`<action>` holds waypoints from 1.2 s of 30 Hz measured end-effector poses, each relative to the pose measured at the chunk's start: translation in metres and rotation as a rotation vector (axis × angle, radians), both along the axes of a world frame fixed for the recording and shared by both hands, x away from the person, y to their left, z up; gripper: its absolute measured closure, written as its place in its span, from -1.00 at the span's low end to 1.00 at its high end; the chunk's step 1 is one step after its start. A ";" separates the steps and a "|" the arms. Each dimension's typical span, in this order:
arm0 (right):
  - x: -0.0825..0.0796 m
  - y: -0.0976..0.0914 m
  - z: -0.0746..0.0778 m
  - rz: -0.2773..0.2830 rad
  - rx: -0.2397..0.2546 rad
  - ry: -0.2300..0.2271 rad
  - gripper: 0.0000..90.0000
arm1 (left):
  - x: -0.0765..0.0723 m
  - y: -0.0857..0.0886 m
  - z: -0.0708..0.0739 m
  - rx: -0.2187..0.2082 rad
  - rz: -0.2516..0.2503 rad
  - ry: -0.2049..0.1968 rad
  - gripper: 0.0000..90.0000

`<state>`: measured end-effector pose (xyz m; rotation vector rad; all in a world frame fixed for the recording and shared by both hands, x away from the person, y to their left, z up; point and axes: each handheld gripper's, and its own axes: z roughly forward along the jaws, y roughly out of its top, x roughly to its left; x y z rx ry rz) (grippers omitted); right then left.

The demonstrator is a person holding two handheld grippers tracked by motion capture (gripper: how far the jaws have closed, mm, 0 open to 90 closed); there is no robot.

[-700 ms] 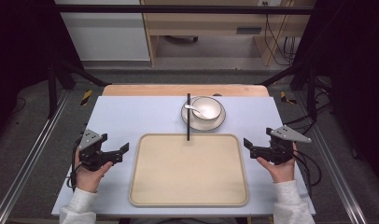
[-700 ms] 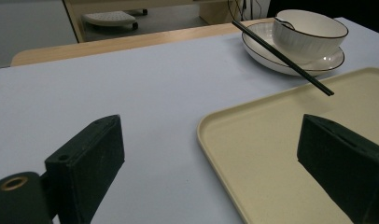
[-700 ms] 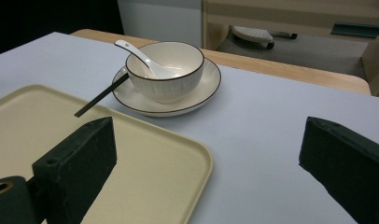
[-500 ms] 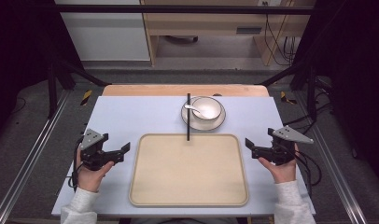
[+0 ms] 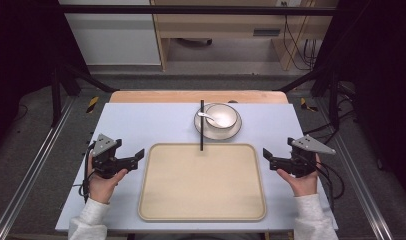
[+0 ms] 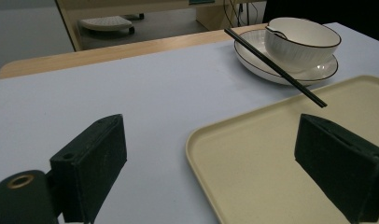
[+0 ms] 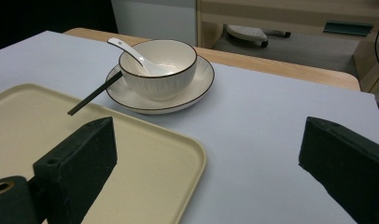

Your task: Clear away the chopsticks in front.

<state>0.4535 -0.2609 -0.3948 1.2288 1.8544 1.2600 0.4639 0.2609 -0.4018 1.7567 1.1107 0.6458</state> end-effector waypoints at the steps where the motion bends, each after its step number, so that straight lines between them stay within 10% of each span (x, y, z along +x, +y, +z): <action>1: 0.000 0.000 0.001 -0.003 0.005 -0.003 -0.89 | 0.003 -0.004 0.001 0.010 -0.011 0.000 -0.81; 36: -0.002 0.003 -0.001 0.002 -0.013 0.013 -0.90 | 0.059 -0.093 0.018 0.017 -0.080 -0.017 -0.77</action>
